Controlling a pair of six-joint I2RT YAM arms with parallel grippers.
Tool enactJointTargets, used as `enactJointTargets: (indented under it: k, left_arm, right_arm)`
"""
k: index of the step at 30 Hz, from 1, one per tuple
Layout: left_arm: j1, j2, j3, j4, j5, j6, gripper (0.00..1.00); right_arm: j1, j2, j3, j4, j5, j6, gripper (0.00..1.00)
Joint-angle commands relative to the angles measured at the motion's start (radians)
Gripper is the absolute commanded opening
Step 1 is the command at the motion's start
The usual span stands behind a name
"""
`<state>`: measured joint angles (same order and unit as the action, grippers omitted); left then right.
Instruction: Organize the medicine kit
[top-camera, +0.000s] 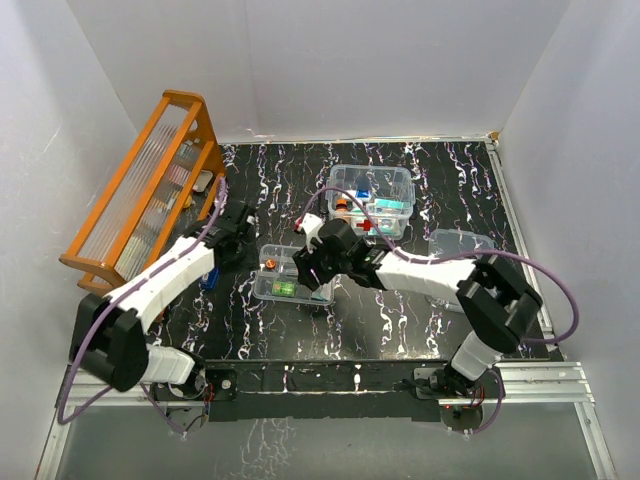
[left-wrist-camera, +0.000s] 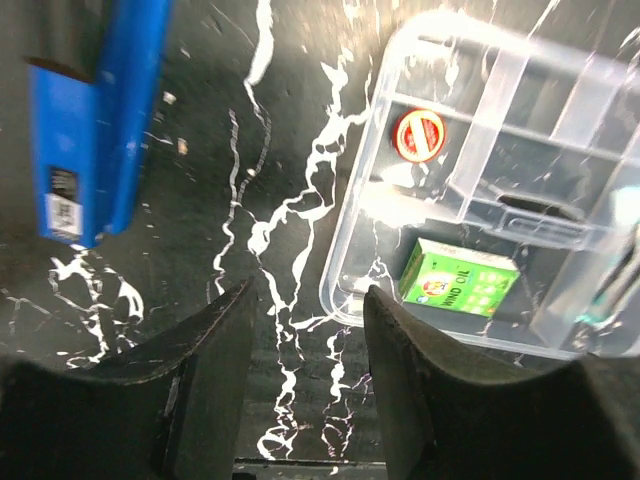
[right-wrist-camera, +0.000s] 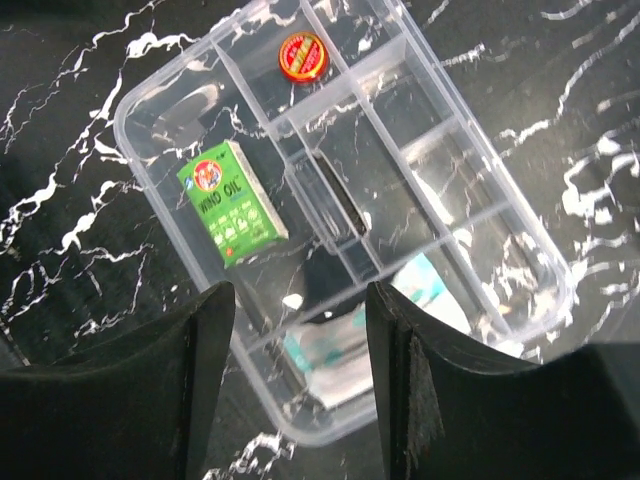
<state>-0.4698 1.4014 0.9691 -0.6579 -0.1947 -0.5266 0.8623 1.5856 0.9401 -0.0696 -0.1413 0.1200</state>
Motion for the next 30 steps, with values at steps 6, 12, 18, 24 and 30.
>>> enactJointTargets:
  k: [6, 12, 18, 24, 30]
  left_arm:
    - [0.028, -0.257, 0.036, 0.051, -0.196, -0.077, 0.48]
    - [0.030, -0.296, 0.061, 0.041, -0.190, -0.087, 0.49]
    - [0.031, -0.296, 0.077, 0.039, -0.189, -0.084, 0.50]
    - [0.036, -0.253, 0.118, 0.055, -0.183, -0.054, 0.50]
    - [0.052, -0.251, 0.148, 0.054, -0.194, -0.056, 0.50]
  right_arm:
    - [-0.002, 0.163, 0.141, 0.128, -0.100, -0.208, 0.52]
    - [-0.002, 0.248, 0.203, 0.105, -0.077, -0.268, 0.49]
    - [-0.002, 0.286, 0.227, 0.082, -0.095, -0.323, 0.39]
    - [-0.002, 0.311, 0.239, 0.037, -0.125, -0.384, 0.34]
    - [-0.003, 0.340, 0.269, -0.010, -0.148, -0.416, 0.41]
